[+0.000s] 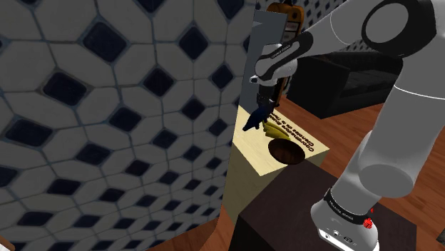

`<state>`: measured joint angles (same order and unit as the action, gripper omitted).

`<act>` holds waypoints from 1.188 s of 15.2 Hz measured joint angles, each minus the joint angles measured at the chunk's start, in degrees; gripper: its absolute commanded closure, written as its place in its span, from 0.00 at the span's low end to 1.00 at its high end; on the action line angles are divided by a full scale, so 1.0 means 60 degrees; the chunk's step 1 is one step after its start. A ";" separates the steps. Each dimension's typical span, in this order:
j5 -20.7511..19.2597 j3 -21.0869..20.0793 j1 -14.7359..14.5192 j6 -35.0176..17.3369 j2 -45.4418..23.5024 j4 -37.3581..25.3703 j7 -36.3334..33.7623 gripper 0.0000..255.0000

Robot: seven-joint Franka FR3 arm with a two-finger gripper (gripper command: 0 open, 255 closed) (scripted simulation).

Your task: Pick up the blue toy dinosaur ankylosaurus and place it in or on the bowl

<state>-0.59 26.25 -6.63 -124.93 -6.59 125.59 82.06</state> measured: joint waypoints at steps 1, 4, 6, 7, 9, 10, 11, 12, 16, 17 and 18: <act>-0.0032 0.0006 -0.0005 0.0143 0.0064 -0.0085 -0.0017 1.00; -0.0214 0.0038 -0.0021 0.0309 0.0411 0.0064 -0.0105 1.00; -0.0592 0.0097 -0.0017 0.0299 0.1108 0.0709 -0.0282 1.00; -0.0762 0.0150 0.0037 0.0248 0.1390 0.1009 -0.0288 1.00; -0.1167 0.0236 0.0170 0.0247 0.2070 0.1632 -0.0359 1.00; -0.1410 0.0245 0.0243 0.0185 0.2488 0.2074 -0.0466 1.00; -0.1679 0.0260 0.0356 0.0269 0.2963 0.2434 -0.0538 1.00; -0.1904 0.0261 0.0464 0.0295 0.3358 0.2775 -0.0605 1.00; -0.2741 0.0308 0.1058 0.0525 0.4871 0.3998 -0.0659 1.00; -0.2957 0.0335 0.1251 0.0614 0.5259 0.4282 -0.0621 1.00; -0.3145 0.0339 0.1428 0.0680 0.5627 0.4576 -0.0613 1.00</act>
<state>-19.45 28.29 1.94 -120.85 27.18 153.05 78.38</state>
